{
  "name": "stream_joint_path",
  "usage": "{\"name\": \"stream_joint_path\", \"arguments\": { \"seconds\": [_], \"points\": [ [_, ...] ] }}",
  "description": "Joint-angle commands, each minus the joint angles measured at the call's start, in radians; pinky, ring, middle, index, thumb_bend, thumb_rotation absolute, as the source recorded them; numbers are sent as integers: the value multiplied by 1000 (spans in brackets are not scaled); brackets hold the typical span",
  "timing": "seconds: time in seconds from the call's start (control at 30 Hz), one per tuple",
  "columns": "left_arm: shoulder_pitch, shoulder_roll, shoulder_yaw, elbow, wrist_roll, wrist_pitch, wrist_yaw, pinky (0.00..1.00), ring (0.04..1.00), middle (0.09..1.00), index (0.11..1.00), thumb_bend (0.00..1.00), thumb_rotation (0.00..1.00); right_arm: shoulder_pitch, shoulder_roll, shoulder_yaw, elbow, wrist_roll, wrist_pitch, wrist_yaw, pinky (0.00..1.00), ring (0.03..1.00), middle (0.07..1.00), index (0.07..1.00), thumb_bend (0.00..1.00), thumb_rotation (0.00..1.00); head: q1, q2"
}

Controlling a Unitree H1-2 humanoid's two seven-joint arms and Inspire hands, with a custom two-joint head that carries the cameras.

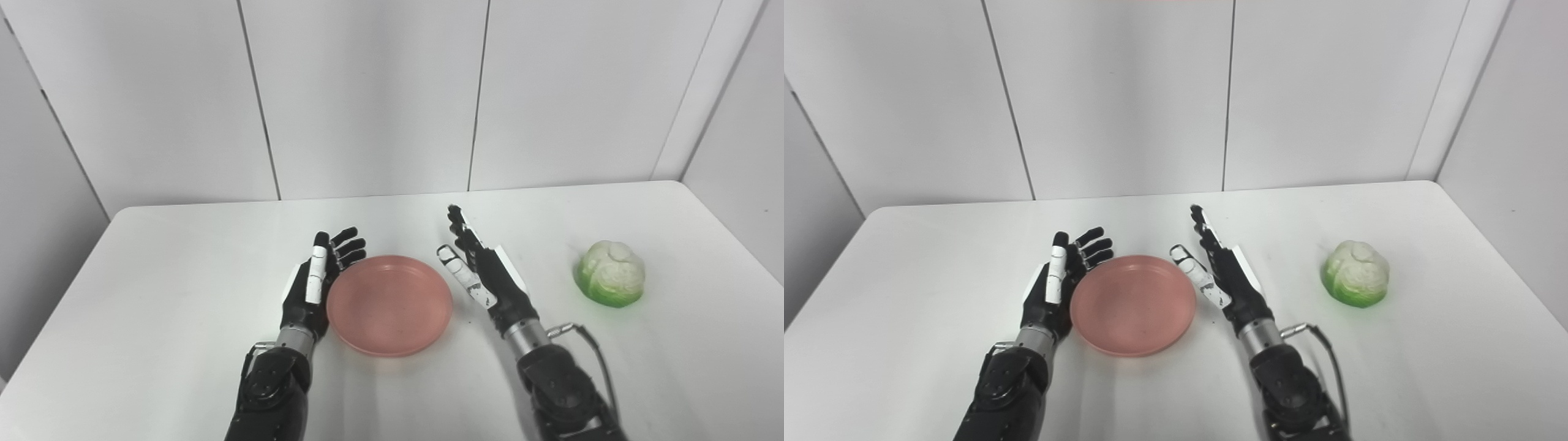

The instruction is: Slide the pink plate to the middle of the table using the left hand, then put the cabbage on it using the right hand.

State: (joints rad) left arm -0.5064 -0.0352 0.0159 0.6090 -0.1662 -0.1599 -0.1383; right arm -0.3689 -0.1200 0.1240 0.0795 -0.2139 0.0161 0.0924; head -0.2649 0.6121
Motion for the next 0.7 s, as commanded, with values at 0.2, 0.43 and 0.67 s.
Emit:
{"name": "stream_joint_path", "arguments": {
  "seconds": [0.2, 0.43, 0.67],
  "points": [
    [14, 13, 14, 44, -20, 0, -47, 885, 825, 810, 796, 841, 1000, -66, -209, -21, -203, -218, 206, 46, 822, 945, 993, 996, 811, 732, -111, -23],
    [1, 16, 40, 75, -42, -27, -54, 862, 826, 808, 798, 834, 1000, -59, -406, -66, -249, -368, 238, 71, 762, 904, 965, 968, 891, 539, -189, -45],
    [-17, 25, 58, 114, -41, -46, -70, 845, 816, 805, 800, 833, 1000, -34, -484, -98, -237, -431, 253, 75, 784, 908, 951, 966, 943, 561, -233, -54]
  ]
}}
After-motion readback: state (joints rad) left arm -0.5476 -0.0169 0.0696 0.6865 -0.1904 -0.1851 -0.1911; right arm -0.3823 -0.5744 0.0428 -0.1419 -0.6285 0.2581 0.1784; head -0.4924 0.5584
